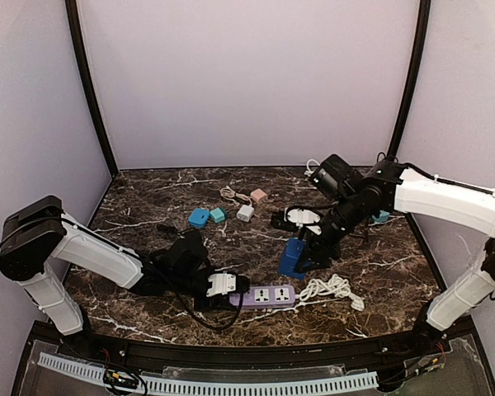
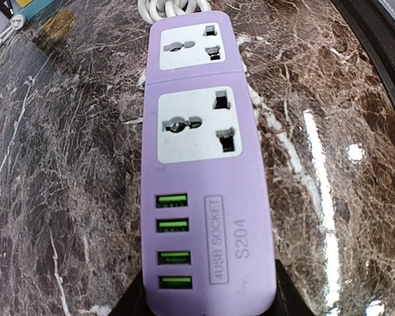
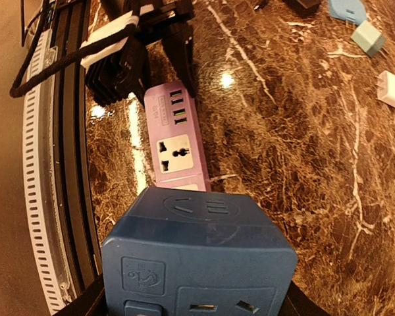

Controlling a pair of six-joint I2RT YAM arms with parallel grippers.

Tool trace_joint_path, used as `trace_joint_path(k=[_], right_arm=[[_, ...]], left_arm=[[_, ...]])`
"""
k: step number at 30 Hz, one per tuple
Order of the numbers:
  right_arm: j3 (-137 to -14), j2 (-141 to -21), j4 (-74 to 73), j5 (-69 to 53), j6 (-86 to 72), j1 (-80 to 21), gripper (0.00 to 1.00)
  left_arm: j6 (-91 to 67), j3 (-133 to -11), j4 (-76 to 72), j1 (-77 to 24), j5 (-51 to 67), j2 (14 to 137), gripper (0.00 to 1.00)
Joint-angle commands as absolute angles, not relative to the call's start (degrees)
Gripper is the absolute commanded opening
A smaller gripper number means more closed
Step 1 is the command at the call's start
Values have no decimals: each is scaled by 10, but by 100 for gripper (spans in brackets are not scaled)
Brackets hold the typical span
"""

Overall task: Insert the plug
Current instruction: Adjust the socket at the center of the board.

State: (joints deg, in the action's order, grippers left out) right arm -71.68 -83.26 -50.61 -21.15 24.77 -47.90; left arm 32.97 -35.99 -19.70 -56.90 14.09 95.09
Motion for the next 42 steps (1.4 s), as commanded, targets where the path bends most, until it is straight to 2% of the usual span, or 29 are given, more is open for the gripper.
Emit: trace_joint_path(k=[1, 4, 8, 10, 12, 13, 14, 15, 17, 19, 21, 27, 35, 39, 42], right_arm=[[-725, -863, -497, -225, 276, -521, 0], [-758, -902, -500, -200, 203, -525, 0], [-765, -904, -490, -150, 32, -523, 0], [-754, -892, -462, -144, -68, -517, 0], [-742, -882, -438, -148, -157, -511, 0], [-736, -878, -427, -144, -200, -511, 0], [-730, -872, -416, -142, -237, -511, 0], [-722, -868, -404, -143, -267, -511, 0], [-707, -857, -379, -147, -316, -511, 0], [-691, -840, -352, -147, -355, -513, 0], [-669, -826, -316, -157, -391, -517, 0], [-671, -820, -265, -175, -439, -536, 0], [-676, -823, -224, -170, -468, -555, 0], [-684, -828, -220, -174, -470, -558, 0], [-686, -831, -221, -175, -469, -559, 0]], left_arm=[[416, -335, -181, -572, 116, 936, 1], [406, -332, -182, -572, 107, 936, 1], [323, -337, -161, -572, 84, 931, 1], [258, -333, -149, -572, 87, 927, 8], [234, -325, -152, -572, 94, 923, 22], [232, -322, -161, -572, 96, 921, 36], [231, -318, -166, -573, 97, 917, 43], [233, -317, -176, -574, 97, 915, 57], [247, -320, -187, -575, 85, 909, 72], [259, -333, -191, -575, 63, 898, 82], [274, -353, -190, -575, 45, 882, 88], [281, -410, -183, -576, 76, 831, 93], [162, -422, -271, -577, 198, 823, 93], [155, -422, -303, -581, 177, 824, 85], [150, -431, -312, -580, 156, 824, 71]])
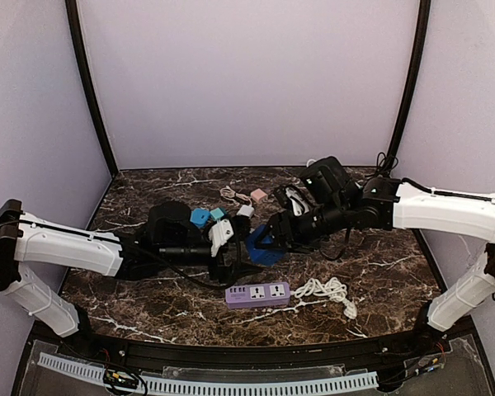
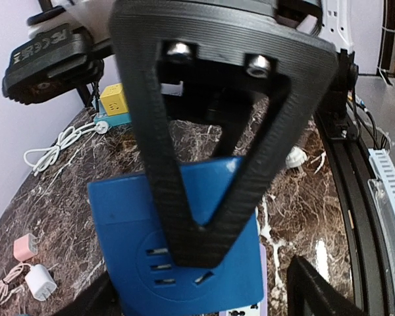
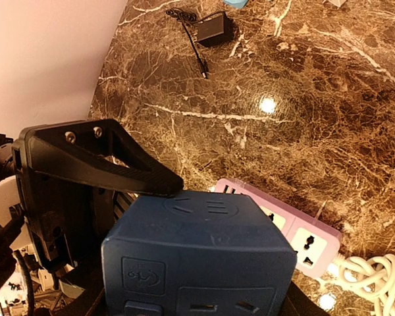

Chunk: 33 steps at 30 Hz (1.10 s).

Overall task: Insert the plug
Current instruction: Adjust the socket at the center of the board, then adjust the plug.

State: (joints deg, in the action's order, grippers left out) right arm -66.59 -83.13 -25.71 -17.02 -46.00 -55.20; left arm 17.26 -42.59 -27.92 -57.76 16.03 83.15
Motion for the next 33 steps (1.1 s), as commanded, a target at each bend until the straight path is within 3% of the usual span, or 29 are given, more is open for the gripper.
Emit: trace_joint_path(k=[1, 5, 9, 11, 12, 13, 14, 15, 20, 24, 33], right_arm=[[-686, -830, -219, -174, -469, -560, 0], [-686, -829, -209, -178, -468, -560, 0], [-683, -830, -201, -189, -460, -562, 0], [-680, -826, -194, -201, -444, -562, 0], [-679, -822, -191, -205, -429, -562, 16], [-678, -815, -190, -211, -407, -562, 41], [-677, -806, -189, -214, -374, -562, 82], [-674, -793, -195, -209, -333, -563, 97], [-596, -684, -192, -199, -109, -562, 99], [-539, -637, -166, -309, 8, -563, 99], [-589, -696, -243, -287, 76, -577, 99]], left_arm=[[147, -436, -311, -580, 152, 826, 69], [136, -441, -301, -581, 150, 830, 46], [123, -442, -294, -581, 144, 831, 5], [121, -444, -292, -580, 145, 831, 1], [121, -444, -287, -581, 145, 831, 1], [117, -445, -284, -580, 145, 830, 1], [115, -446, -278, -580, 146, 827, 1], [112, -446, -270, -580, 157, 826, 1], [94, -441, -257, -580, 315, 813, 0], [73, -442, -259, -578, 402, 814, 0], [88, -449, -247, -577, 401, 820, 1]])
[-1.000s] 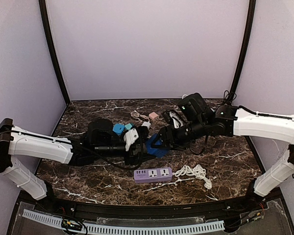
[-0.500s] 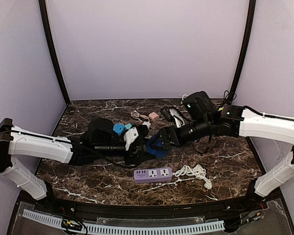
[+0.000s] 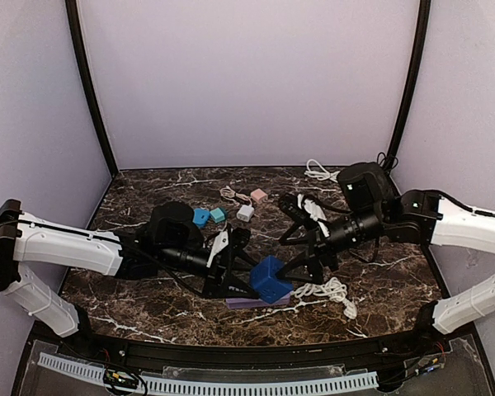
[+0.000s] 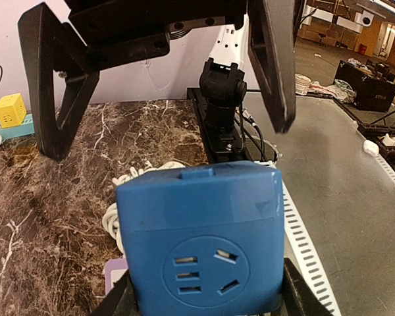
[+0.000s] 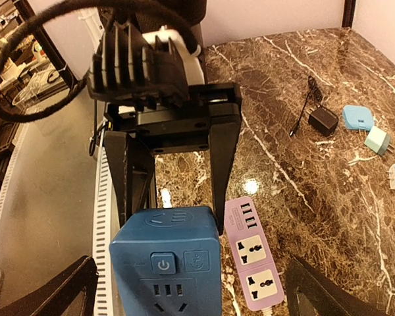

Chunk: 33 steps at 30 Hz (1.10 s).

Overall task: Insert the plug
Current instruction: Adjust the plug.

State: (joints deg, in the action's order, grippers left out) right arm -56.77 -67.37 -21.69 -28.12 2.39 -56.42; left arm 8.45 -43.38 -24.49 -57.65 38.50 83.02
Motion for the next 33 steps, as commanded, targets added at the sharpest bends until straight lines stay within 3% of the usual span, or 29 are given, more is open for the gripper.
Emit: trace_joint_path(k=[1, 9, 12, 13, 17, 19, 21, 22, 23, 24, 25, 27, 33], right_arm=[[-588, -703, -242, -292, 76, -581, 99], [-579, -743, -211, -261, 54, -615, 98], [-595, -762, -224, -213, 23, -615, 92], [-604, -767, -234, -201, 14, -614, 84], [-623, -778, -252, -187, -16, -614, 20], [-623, -777, -254, -185, -34, -614, 3], [-628, -772, -260, -175, -68, -612, 0], [-634, -770, -267, -166, -96, -610, 0], [-641, -768, -280, -151, -130, -608, 0], [-650, -766, -296, -127, -171, -606, 0], [-659, -765, -315, -96, -223, -605, 0], [-674, -769, -373, -22, -340, -605, 0], [-700, -807, -499, 44, -524, -617, 0]], left_arm=[[90, -449, -247, -577, 399, 820, 0], [95, -447, -250, -578, 391, 823, 0], [97, -446, -250, -578, 386, 823, 1], [98, -446, -250, -578, 386, 823, 1], [97, -440, -261, -577, 380, 823, 0], [95, -438, -265, -578, 374, 822, 1], [90, -434, -263, -578, 350, 820, 1], [93, -433, -257, -578, 315, 819, 26], [100, -424, -244, -578, 295, 816, 45], [126, -416, -237, -578, 250, 814, 74], [143, -394, -228, -578, 225, 810, 83], [197, -351, -220, -577, 139, 808, 92], [263, -308, -196, -571, 118, 811, 92]])
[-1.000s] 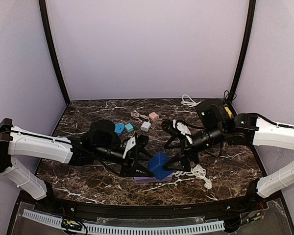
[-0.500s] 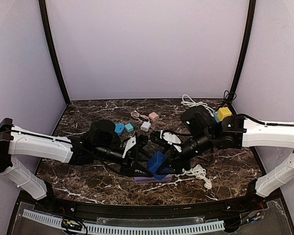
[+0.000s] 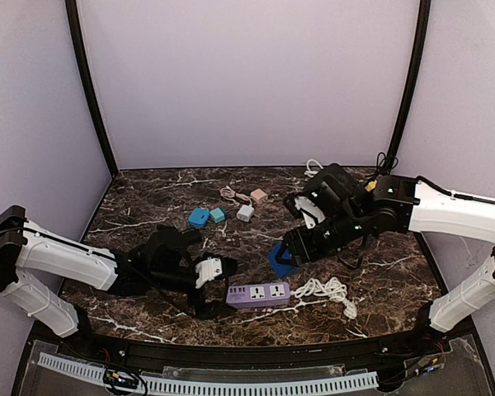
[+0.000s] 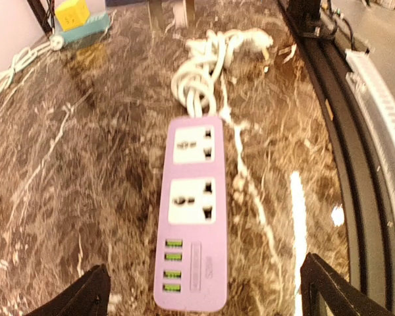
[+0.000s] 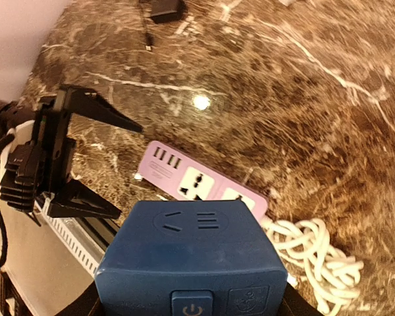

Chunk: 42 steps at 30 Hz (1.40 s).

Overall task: Insert the plug
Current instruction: Adjust the plug, then insert the plug into the socket.

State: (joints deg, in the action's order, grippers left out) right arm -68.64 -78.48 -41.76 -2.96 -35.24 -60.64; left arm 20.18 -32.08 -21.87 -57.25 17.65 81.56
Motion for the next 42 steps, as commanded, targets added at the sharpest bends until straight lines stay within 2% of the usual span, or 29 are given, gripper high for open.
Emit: trace_joint_path(k=[1, 14, 16, 19, 25, 29, 31, 35, 37, 40, 42], right_arm=[[-696, -810, -495, 44, -535, -618, 0], [-715, -863, -497, 62, -553, -619, 0], [-722, -872, -496, 61, -558, -623, 0], [-735, -893, -496, 60, -562, -634, 0], [-770, -942, -511, 57, -569, -652, 0], [-794, -964, -555, 75, -585, -665, 0], [-797, -962, -569, 85, -601, -671, 0], [-777, -939, -564, 91, -620, -677, 0], [-768, -927, -559, 93, -622, -678, 0], [-758, -911, -559, 102, -624, -677, 0], [-754, -903, -562, 110, -628, -677, 0]], left_arm=[[265, -309, -200, -571, 116, 814, 91], [213, -339, -212, -522, 167, 924, 73], [208, -341, -218, -522, 173, 935, 65], [205, -339, -235, -524, 200, 939, 45], [180, -302, -267, -554, 210, 933, 15], [146, -287, -282, -581, 187, 924, 2], [138, -281, -286, -592, 186, 920, 2], [154, -284, -261, -592, 163, 909, 13], [179, -298, -232, -580, 147, 902, 22], [188, -336, -188, -551, 158, 901, 47], [192, -356, -177, -538, 171, 912, 57]])
